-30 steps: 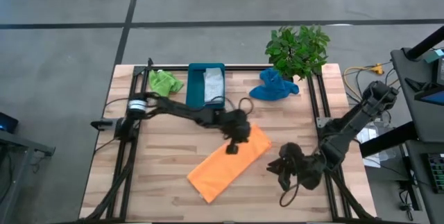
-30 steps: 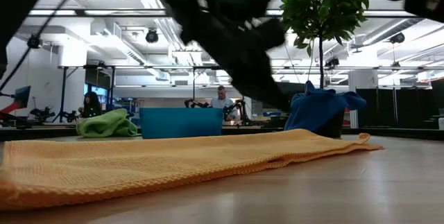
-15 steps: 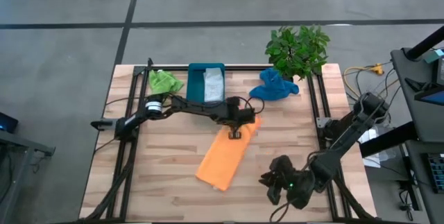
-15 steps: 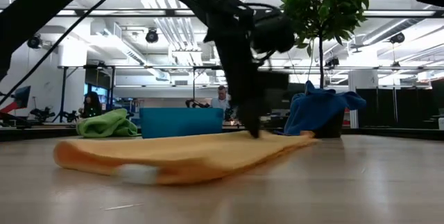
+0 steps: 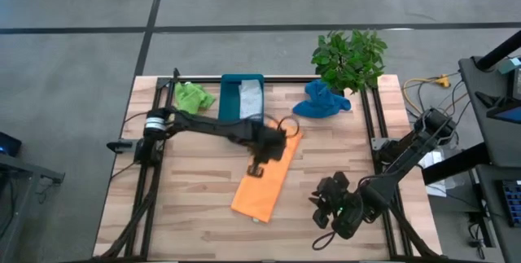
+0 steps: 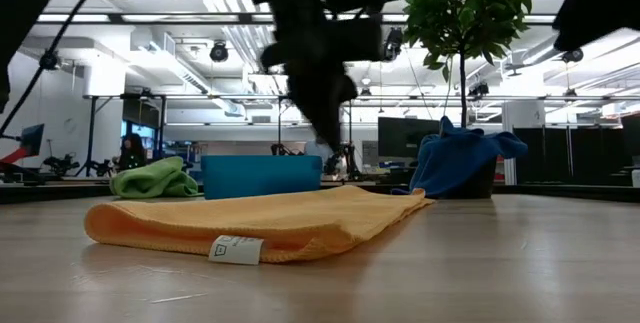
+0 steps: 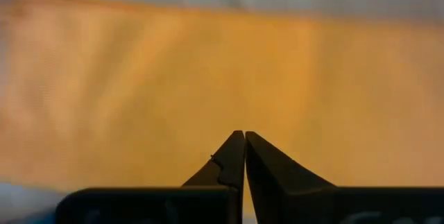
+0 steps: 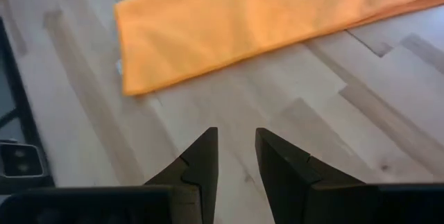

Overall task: Fold microfiber towels
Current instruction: Fold the orange microfiber cloth

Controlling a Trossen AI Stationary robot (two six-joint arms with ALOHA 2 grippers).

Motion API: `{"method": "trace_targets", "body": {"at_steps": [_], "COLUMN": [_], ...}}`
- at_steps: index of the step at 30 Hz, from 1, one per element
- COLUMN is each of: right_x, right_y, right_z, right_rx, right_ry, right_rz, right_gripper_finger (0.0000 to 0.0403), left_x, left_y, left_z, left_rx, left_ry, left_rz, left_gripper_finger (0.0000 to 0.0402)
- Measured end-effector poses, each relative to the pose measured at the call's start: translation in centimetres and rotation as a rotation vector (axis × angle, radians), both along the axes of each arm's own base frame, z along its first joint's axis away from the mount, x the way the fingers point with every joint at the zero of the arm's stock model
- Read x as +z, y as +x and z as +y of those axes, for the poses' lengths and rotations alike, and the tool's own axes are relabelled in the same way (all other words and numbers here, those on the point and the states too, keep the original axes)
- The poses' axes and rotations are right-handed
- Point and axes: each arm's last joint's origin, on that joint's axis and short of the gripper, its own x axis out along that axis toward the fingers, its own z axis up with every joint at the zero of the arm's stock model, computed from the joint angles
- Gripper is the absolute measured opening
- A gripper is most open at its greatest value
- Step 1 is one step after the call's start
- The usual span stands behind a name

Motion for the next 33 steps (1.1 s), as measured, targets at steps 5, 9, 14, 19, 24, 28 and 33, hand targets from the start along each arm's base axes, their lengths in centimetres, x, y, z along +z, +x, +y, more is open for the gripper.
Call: {"method": "trace_targets", "body": {"at_steps": [5, 9, 14, 19, 24, 28, 33], "right_x": [0.2, 0.3, 0.3, 0.6, 0.5, 0.4, 0.1], "right_y": [0.1, 0.0, -0.3, -1.4, -1.9, -1.8, -1.5], "right_z": [-0.1, -0.1, -0.1, -0.3, -0.6, -0.5, -0.2], "right_rx": [0.052, 0.099, 0.183, 0.245, 0.284, 0.351, 0.399], "right_ry": [-0.038, -0.067, -0.129, -0.137, -0.151, -0.176, -0.165], "right_rz": [0.006, 0.019, 0.041, 0.05, 0.049, 0.027, -0.021], "right_gripper_finger": [0.0093, 0.0093, 0.0093, 0.0093, 0.0093, 0.0093, 0.0093], "left_x": [-4.1, -6.1, -6.6, -6.1, -4.5, -1.5, -0.1], "left_y": [-3.3, -5.4, -6.0, -5.4, -5.8, -6.9, -8.7], "left_z": [-4.2, -7.5, -12.0, -15.4, -16.0, -16.9, -19.2], "left_rx": [-0.166, -0.225, -0.195, -0.146, -0.004, 0.068, 0.004], "left_ry": [0.024, 0.028, -0.019, -0.107, -0.06, -0.11, -0.227], "left_rz": [0.164, 0.228, 0.132, -0.022, -0.067, -0.148, -0.122], "left_gripper_finger": [0.0, 0.0, 0.0, 0.0, 0.0, 0.0, 0.0]}}
